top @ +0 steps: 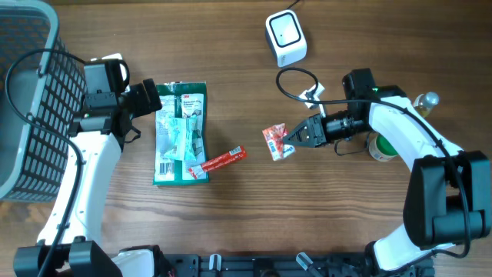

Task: Scan the item barcode
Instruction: 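Lift the tissue pack with the right gripper and rotate it, then hold the tissue pack before the scanner window with the right gripper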

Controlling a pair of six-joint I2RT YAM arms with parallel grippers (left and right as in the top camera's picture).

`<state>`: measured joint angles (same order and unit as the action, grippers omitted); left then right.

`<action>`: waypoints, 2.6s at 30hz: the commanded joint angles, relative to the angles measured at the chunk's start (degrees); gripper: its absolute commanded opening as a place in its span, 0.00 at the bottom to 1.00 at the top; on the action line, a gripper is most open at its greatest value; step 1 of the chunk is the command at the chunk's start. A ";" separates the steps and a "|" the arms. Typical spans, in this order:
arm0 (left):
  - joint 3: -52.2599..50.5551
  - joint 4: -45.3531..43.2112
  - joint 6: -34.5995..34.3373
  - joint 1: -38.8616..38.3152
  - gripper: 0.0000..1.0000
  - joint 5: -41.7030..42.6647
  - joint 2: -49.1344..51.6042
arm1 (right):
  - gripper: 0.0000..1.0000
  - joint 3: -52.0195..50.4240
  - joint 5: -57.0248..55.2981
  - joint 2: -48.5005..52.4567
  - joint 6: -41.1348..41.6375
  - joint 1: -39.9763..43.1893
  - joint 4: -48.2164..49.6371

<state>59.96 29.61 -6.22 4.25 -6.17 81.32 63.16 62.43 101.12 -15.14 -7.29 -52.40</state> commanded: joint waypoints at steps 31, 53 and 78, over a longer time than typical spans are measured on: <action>0.46 -0.15 1.11 0.37 1.00 -0.35 -0.66 | 0.04 46.23 -70.20 4.09 10.78 -13.44 -3.23; 0.48 -0.15 1.11 0.37 1.00 -0.35 -0.66 | 0.04 46.23 -98.64 25.22 -8.50 -17.62 23.30; 0.48 -0.15 1.11 0.37 1.00 -0.35 -0.66 | 0.04 41.18 -91.08 27.98 -8.17 -17.35 37.27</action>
<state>59.96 29.61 -6.20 4.25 -6.17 81.32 104.66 -30.02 127.42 -23.75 -24.93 -16.12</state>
